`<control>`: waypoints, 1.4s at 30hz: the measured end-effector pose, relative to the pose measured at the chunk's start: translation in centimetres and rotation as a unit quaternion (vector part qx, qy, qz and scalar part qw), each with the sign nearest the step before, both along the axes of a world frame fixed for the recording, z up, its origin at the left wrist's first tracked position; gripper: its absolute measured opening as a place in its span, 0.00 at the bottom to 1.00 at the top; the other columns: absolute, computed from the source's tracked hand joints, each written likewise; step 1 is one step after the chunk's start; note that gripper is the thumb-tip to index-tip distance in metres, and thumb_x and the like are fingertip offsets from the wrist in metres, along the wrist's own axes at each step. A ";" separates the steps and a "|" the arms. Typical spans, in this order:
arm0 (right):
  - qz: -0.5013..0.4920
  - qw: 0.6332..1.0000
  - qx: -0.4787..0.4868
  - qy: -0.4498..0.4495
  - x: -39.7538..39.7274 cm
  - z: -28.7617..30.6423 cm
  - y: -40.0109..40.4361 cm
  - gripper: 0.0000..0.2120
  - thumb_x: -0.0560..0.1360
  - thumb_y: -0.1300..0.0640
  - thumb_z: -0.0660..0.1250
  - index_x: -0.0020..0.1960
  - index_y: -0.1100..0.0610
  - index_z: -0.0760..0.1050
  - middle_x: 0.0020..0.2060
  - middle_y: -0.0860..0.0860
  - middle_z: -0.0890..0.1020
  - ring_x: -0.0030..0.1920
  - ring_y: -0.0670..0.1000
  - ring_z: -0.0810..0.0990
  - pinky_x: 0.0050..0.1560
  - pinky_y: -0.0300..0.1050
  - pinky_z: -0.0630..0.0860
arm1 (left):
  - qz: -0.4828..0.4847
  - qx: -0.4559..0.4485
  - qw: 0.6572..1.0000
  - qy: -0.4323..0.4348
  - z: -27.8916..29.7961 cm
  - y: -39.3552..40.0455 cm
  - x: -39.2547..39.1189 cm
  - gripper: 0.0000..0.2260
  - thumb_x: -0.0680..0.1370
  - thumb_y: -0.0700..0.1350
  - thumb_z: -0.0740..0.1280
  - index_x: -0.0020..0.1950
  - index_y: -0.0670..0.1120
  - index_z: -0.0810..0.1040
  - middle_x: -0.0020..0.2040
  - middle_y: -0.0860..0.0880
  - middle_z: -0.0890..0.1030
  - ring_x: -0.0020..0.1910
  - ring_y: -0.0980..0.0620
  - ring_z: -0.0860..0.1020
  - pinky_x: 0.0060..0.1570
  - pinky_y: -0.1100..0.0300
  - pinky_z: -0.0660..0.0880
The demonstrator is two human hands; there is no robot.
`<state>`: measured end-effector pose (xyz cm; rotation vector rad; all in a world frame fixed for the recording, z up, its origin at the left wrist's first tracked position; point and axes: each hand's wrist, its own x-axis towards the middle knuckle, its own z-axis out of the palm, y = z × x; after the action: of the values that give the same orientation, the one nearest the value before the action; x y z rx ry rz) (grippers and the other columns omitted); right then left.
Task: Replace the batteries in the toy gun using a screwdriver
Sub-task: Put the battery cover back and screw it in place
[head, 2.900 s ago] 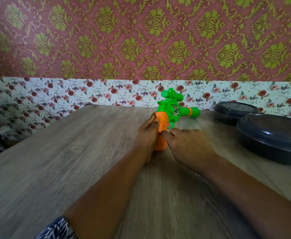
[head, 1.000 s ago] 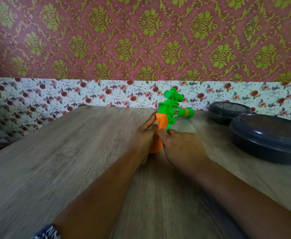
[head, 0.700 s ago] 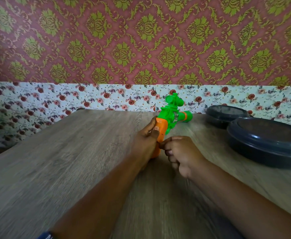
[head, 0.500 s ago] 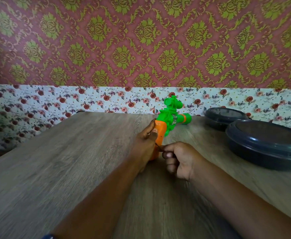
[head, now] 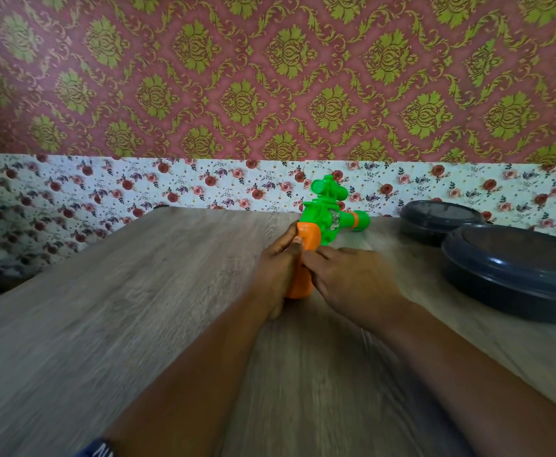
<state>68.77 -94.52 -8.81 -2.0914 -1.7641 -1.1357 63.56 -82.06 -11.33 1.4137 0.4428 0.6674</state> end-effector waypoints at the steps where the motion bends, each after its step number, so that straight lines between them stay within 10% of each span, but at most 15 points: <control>1: -0.010 1.000 -0.015 -0.019 0.2 0.0 0.0 0.20 0.60 0.57 0.76 0.46 0.54 0.71 0.27 0.49 0.77 0.20 0.53 0.74 0.21 0.37 0.57 | -0.006 0.007 1.000 0.002 0.0 0.0 0.0 0.19 0.81 0.48 0.60 0.72 0.57 0.67 0.76 0.48 0.65 0.70 0.43 0.67 0.70 0.42 0.65; 6: -0.055 0.997 -0.048 -0.015 0.1 0.0 -0.7 0.17 0.60 0.54 0.77 0.47 0.53 0.78 0.27 0.49 0.77 0.19 0.54 0.74 0.22 0.37 0.56 | -0.042 0.048 0.998 0.013 0.0 0.0 0.1 0.21 0.80 0.50 0.62 0.72 0.61 0.64 0.76 0.48 0.63 0.69 0.43 0.68 0.69 0.42 0.66; 10: -0.014 0.984 -0.040 0.171 -0.3 -0.4 -0.2 0.13 0.78 0.56 0.56 0.61 0.54 0.68 0.46 0.57 0.80 0.44 0.62 0.79 0.39 0.49 0.71 | -0.052 0.045 0.998 0.002 -0.4 -0.1 0.2 0.25 0.75 0.55 0.66 0.72 0.62 0.64 0.74 0.48 0.67 0.68 0.43 0.70 0.68 0.41 0.67; 17: 0.036 0.920 0.082 0.381 -0.6 -1.2 0.4 0.11 0.72 0.64 0.63 0.35 0.51 0.66 0.29 0.52 0.74 0.32 0.53 0.74 0.34 0.46 0.68 | -0.022 0.119 0.992 0.014 -0.7 0.3 0.3 0.23 0.77 0.55 0.65 0.72 0.61 0.66 0.72 0.50 0.70 0.66 0.50 0.72 0.69 0.46 0.68; 22: 0.004 0.834 0.141 0.534 -1.1 -1.2 0.9 0.13 0.69 0.67 0.64 0.30 0.55 0.67 0.27 0.52 0.72 0.29 0.50 0.70 0.31 0.44 0.65 | -0.019 0.183 0.982 0.031 -0.6 0.0 -0.2 0.23 0.79 0.54 0.61 0.74 0.60 0.62 0.74 0.50 0.67 0.66 0.52 0.70 0.69 0.49 0.67; 29: 0.016 0.598 0.185 0.780 -1.9 -0.6 1.0 0.09 0.72 0.68 0.61 0.35 0.58 0.68 0.24 0.53 0.64 0.15 0.43 0.59 0.20 0.31 0.54 | -0.012 0.174 0.984 0.028 -0.1 -0.4 -0.4 0.22 0.80 0.51 0.60 0.74 0.58 0.62 0.74 0.49 0.67 0.64 0.55 0.69 0.66 0.55 0.67; 34: -0.016 0.800 0.155 0.579 -1.7 -1.2 1.3 0.06 0.69 0.62 0.66 0.34 0.58 0.74 0.29 0.51 0.76 0.33 0.51 0.75 0.36 0.48 0.70 | -0.028 0.094 0.995 0.028 0.5 0.4 -0.7 0.21 0.81 0.48 0.60 0.74 0.55 0.63 0.75 0.48 0.64 0.70 0.47 0.68 0.70 0.44 0.65; 42: 0.008 0.846 0.210 0.490 -1.3 -1.4 0.9 0.04 0.72 0.59 0.67 0.39 0.54 0.76 0.38 0.47 0.84 0.39 0.48 0.81 0.40 0.46 0.75 | 0.002 0.030 0.999 0.025 0.4 1.4 -0.9 0.20 0.81 0.48 0.60 0.73 0.54 0.66 0.72 0.45 0.70 0.66 0.42 0.72 0.67 0.40 0.68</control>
<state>67.50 -93.61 -10.24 -1.8216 -0.9196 -0.2454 62.68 -80.69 -10.92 1.4900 0.4689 0.6550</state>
